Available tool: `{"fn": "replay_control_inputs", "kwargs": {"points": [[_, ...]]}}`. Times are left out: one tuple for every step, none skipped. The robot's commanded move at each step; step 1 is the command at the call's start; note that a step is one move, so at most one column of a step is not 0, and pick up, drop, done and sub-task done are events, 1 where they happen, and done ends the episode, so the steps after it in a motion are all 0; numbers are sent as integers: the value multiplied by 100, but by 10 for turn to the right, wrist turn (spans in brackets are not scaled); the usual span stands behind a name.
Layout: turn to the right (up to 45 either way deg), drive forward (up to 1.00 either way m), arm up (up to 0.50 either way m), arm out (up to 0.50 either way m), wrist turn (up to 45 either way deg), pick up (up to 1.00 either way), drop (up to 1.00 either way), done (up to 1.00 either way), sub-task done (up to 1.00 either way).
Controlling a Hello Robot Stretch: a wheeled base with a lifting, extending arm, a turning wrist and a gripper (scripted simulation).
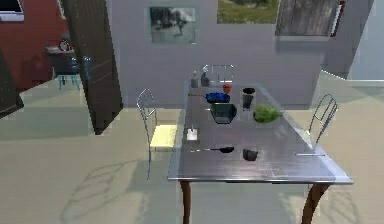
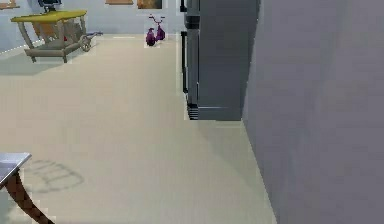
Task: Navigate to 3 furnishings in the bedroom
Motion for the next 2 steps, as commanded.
{"fn": "replay_control_inputs", "kwargs": {"points": [[-450,0,0,0,0,0,0,0,0],[-360,0,0,0,0,0,0,0,0]]}}
